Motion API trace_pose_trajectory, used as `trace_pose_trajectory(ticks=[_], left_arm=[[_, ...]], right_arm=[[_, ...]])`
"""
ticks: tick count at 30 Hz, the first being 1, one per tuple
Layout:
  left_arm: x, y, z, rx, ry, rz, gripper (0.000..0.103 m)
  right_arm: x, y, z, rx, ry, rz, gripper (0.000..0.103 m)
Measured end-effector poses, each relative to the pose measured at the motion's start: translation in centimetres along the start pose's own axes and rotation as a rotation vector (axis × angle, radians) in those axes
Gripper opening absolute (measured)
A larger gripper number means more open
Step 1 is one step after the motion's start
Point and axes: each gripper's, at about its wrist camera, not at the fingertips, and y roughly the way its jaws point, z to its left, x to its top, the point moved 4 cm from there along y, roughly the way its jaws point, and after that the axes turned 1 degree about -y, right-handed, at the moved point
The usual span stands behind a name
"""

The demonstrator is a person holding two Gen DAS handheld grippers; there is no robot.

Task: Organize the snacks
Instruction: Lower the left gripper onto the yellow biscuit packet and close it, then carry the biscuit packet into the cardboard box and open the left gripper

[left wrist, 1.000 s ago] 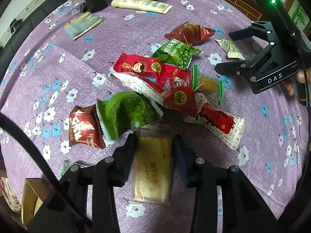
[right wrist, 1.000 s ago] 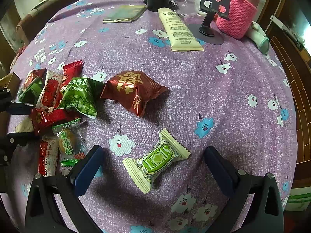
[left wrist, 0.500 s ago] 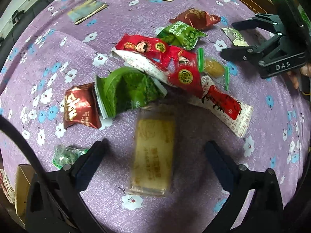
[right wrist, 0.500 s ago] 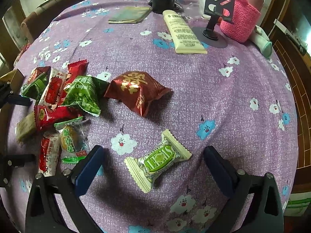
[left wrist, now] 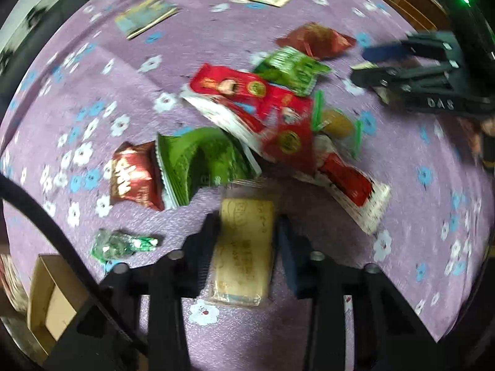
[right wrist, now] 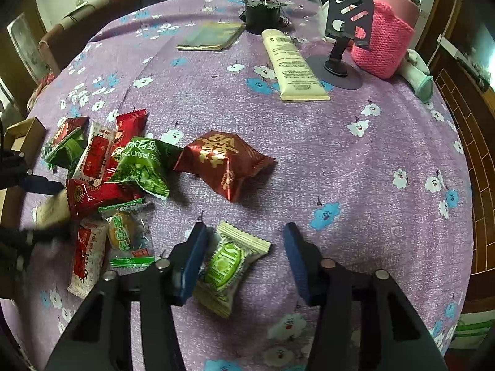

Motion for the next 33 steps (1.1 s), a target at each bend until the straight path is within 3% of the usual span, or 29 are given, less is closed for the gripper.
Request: trace_pose_trajectory(ticks=[2, 12, 13, 14, 17, 21, 24, 33], left_arm=[[0.0, 0.0, 0.3, -0.003, -0.01, -0.009, 0.036], [-1.4, -0.2, 0.2, -0.016, -0.028, -0.059, 0.035], [-2.0, -0.1, 0.7, -0.026, -0.038, -0.064, 0.035], [-2.5, -0.4, 1.1, -0.047, -0.061, -0.073, 0.035], [-3.1, -0.5, 2.5, -0.096, -0.115, -0.094, 0.034], [-3.8, -0.8, 3.3, -0.093, -0.142, -0.107, 0.034], [-4.3, -1.9, 3.5, -0.096, -0.183, -0.134, 0.034], [-7.4, -9.2, 4.4, -0.071, -0.366, -0.295, 0.034]], right_arm=[[0.1, 0.0, -0.6, -0.007, -0.002, 0.004, 0.034], [-0.4, -0.5, 0.5, -0.035, -0.115, 0.04, 0.026], [-0.5, -0.6, 0.8, -0.04, -0.139, 0.039, 0.024], [-0.6, -0.8, 1.2, -0.04, -0.152, 0.039, 0.013], [-0.7, -1.0, 1.6, -0.034, -0.159, 0.035, 0.013], [-0.8, -1.8, 1.2, -0.003, -0.131, 0.012, 0.011], [-0.7, -3.1, 1.2, 0.015, -0.13, -0.007, 0.002], [0.5, -7.3, 3.2, 0.089, -0.157, -0.076, 0.002]])
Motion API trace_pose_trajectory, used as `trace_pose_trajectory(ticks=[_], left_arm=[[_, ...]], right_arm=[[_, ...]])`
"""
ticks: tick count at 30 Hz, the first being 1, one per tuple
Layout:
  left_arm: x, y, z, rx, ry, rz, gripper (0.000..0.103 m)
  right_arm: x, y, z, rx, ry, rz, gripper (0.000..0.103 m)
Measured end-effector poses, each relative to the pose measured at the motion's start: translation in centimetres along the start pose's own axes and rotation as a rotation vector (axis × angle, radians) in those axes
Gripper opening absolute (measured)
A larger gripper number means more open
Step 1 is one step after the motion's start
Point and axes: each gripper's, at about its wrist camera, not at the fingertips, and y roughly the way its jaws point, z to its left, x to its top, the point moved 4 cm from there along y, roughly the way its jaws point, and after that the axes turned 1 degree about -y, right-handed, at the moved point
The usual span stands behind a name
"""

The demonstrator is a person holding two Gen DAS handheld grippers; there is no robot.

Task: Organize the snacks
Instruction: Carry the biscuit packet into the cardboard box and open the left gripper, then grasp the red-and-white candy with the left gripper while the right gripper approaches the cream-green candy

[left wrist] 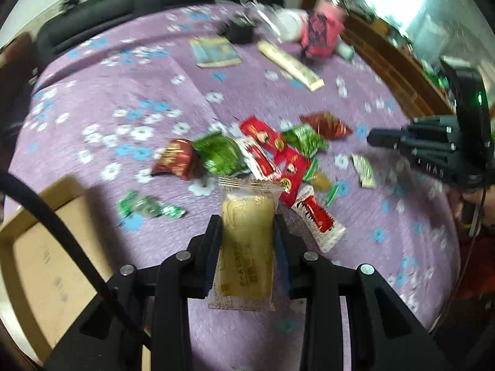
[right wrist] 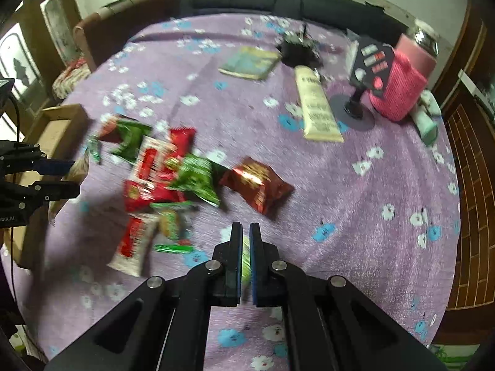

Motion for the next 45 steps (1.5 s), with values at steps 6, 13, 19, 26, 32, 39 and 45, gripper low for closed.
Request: trace_pose_trajectory(ticks=[6, 13, 19, 26, 32, 39, 45], left_arm=[[-1.8, -5.6, 2.4, 0.058, -0.167, -0.116, 0.034], [-6.1, -10.7, 8.1, 0.185, -0.355, -0.172, 0.034], [-10.2, -9.7, 13.5, 0.263, -0.494, -0.094, 0.035], [-12.8, -5.4, 17.6, 0.203, -0.714, 0.069, 0.103], [-11.4, -7.9, 16.3, 0.267, -0.685, -0.002, 0.103], [-3.8, -9.2, 4.2, 0.264, -0.276, -0.079, 0.103], [-1.7, -0.4, -3.9, 0.168, -0.048, 0.082, 0.103]], right_arm=[[2.6, -3.3, 3.1, 0.134, -0.018, -0.059, 0.002], [6.2, -5.2, 13.1, 0.327, -0.171, -0.106, 0.002], [7.7, -2.8, 22.4, 0.414, -0.33, -0.046, 0.002], [8.2, -1.4, 24.3, 0.437, -0.311, -0.018, 0.098], [8.3, -3.0, 18.4, 0.402, -0.173, -0.074, 0.099], [3.0, -4.1, 4.8, 0.207, 0.007, -0.094, 0.099], [-1.4, -2.2, -0.2, 0.041, 0.019, -0.014, 0.099]])
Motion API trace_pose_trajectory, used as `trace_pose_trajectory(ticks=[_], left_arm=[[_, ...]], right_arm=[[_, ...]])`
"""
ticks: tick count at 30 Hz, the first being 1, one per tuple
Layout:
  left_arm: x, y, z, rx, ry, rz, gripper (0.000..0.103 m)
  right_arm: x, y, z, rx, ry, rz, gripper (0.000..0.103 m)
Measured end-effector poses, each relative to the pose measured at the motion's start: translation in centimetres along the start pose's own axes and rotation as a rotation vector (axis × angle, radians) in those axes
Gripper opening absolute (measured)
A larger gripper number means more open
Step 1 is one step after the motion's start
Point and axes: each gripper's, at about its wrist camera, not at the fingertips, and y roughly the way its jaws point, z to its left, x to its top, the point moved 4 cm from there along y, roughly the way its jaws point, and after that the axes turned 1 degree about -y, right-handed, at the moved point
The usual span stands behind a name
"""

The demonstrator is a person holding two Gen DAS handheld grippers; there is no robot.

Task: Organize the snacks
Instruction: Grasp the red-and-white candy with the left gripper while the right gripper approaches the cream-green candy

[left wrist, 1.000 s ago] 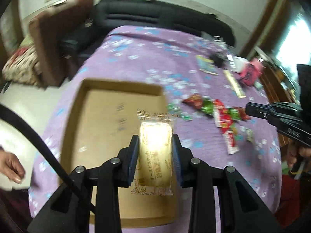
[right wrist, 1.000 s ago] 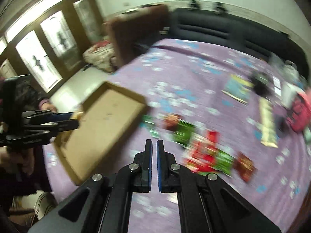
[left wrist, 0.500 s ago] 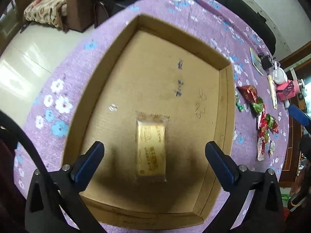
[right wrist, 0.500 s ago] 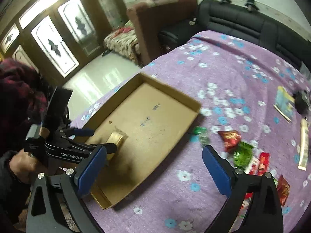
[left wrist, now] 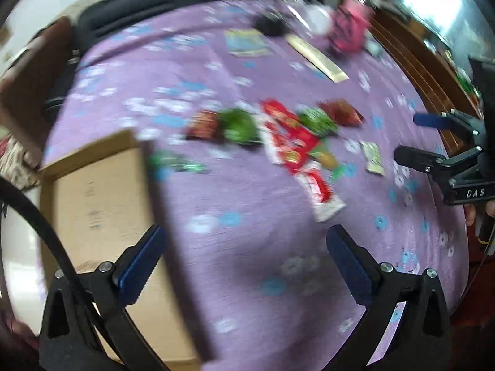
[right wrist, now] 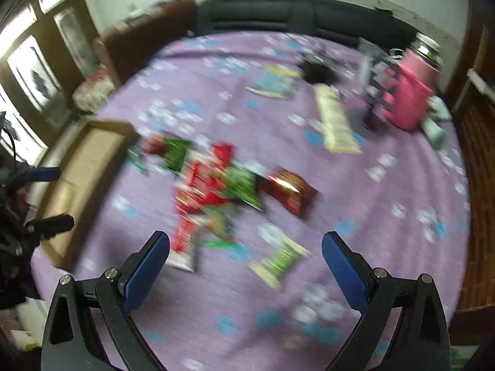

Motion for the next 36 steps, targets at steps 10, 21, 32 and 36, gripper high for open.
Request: trace_pose_trajectory(ticks=[10, 21, 32, 36], left_arm=[[1.4, 7.0, -3.6, -0.078, -0.118, 0.184, 0.102], [2.4, 10.6, -5.6, 0.092, -0.128, 0.208, 0.103], [5.3, 10.0, -6.8, 0.154, -0.166, 0.141, 0.027], [3.7, 8.9, -5.6, 0.113, -0.21, 0.098, 0.022]], right_arm=[[-1.7, 1.8, -3.0, -0.026, 0.035, 0.014, 0.099], [-2.4, 1.5, -5.0, 0.009, 0.103, -0.033, 0.099], [-2.4, 1.5, -5.6, 0.002, 0.125, -0.049, 0.099], [-2.2, 1.4, -5.3, -0.01, 0.108, -0.053, 0.099]])
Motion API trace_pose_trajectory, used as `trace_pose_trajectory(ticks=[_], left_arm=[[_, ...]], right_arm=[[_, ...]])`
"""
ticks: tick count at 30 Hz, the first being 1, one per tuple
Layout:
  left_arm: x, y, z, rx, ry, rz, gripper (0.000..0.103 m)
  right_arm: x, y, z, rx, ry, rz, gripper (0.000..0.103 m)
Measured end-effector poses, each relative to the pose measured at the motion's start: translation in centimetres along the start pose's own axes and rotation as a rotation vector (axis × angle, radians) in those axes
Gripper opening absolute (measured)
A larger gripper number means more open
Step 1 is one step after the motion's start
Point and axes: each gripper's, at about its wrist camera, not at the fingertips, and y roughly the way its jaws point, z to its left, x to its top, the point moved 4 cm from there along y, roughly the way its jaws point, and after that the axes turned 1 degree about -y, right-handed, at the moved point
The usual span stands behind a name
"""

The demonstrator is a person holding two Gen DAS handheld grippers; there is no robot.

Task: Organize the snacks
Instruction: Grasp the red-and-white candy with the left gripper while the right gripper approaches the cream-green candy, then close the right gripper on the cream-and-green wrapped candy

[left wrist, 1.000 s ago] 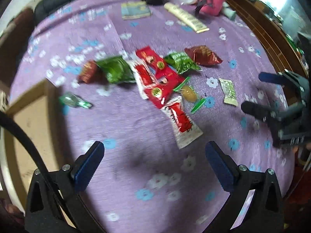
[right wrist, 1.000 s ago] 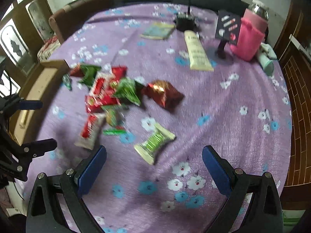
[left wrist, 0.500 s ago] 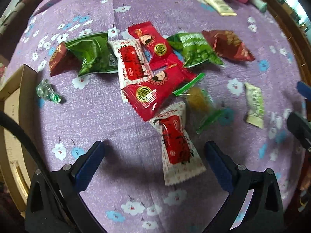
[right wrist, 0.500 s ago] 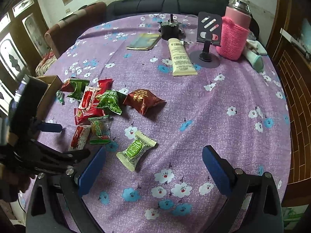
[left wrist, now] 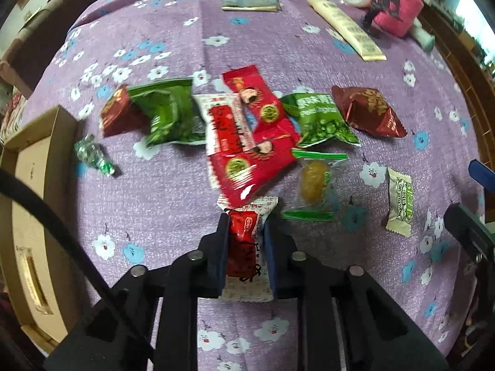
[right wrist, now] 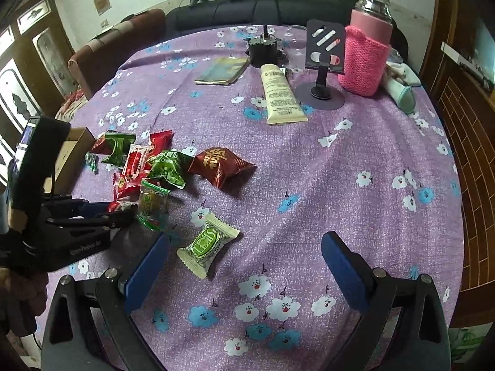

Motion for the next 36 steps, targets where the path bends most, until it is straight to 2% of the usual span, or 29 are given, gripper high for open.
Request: trace_pose_trajectory(ticks=[4, 6, 10, 15, 20, 26, 28, 30, 31, 33, 36], left_arm=[[-1.1, -0.9, 1.6, -0.06, -0.014, -0.05, 0.021], [-1.9, -1.9, 1.8, -0.049, 0.015, -0.108, 0.021], [-2.8, -2.5, 3.6, -0.046, 0.003, -0.146, 0.021], [-3.5, -2.6, 5.7, -0.049, -0.011, -0.154, 0.021], [-3.1, -2.0, 5.6, -0.077, -0.01, -0.152, 0.021], [-3.2, -1.8, 6.2, -0.114, 0.012, -0.145, 0.021], [-3.3, -1.8, 6.4, -0.123, 0.02, -0.145, 0.021], [-3.3, -1.8, 6.6, -0.13, 0.027, -0.146, 0.021], [-3.3, -1.8, 6.7, -0.137, 0.031, -0.146, 0.021], [-3.3, -1.8, 6.8, -0.145, 0.037, -0.147, 0.021], [-3.4, -2.0, 6.9, -0.152, 0.044, -0.149, 0.021]], right_arm=[[-0.3, 0.9, 0.9, 0.042, -0.019, 0.038, 0.099], [-0.6, 1.7, 1.8, 0.048, -0.043, 0.079, 0.099], [-0.8, 3.2, 2.6, 0.015, -0.036, 0.123, 0.099], [-0.8, 4.9, 2.5, -0.07, 0.038, 0.176, 0.098], [-1.2, 6.0, 1.8, -0.176, 0.15, 0.209, 0.096], [-0.8, 6.8, 1.4, -0.247, 0.27, 0.23, 0.093], [-0.4, 6.9, 1.6, -0.254, 0.286, 0.234, 0.088], [0.0, 6.8, 2.3, -0.245, 0.266, 0.22, 0.069], [0.3, 6.9, 2.6, -0.243, 0.265, 0.216, 0.065], [0.8, 6.9, 3.0, -0.232, 0.25, 0.213, 0.048], [1.0, 6.9, 3.0, -0.231, 0.25, 0.2, 0.038]])
